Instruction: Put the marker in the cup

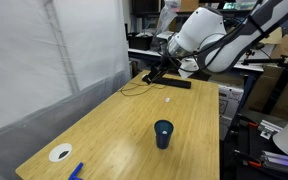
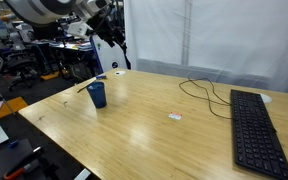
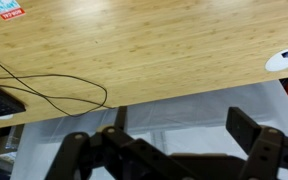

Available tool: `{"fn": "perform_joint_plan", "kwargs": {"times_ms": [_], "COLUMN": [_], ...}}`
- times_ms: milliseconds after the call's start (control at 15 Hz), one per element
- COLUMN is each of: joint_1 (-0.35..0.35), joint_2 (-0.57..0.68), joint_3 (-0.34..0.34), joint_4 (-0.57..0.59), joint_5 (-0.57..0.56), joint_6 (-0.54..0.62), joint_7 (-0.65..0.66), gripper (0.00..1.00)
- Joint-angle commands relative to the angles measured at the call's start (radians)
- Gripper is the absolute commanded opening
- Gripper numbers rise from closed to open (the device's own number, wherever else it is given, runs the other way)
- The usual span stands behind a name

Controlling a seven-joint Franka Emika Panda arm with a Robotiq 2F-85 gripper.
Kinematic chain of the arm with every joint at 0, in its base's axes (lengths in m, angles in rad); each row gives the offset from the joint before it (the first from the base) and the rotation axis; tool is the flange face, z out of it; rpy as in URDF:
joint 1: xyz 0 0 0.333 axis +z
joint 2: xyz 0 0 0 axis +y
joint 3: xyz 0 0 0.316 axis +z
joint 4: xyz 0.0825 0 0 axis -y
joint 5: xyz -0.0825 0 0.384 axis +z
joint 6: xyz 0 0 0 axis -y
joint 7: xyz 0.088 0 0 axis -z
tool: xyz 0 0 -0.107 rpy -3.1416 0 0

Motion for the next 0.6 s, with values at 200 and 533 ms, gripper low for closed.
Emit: {"fn": "perform_joint_plan", "kwargs": {"times_ms": [200, 533], "joint_1": [-0.008, -0.048], "joint_2": [0.033, -0.030], "joint_3": [-0.025, 0.001], "joint_4": [0.112, 0.206], "joint_5": [0.040, 0.062], "joint_6": [-0.437, -0.760], "joint_7": [0.140, 0.144], "gripper": [1.00, 1.00]}}
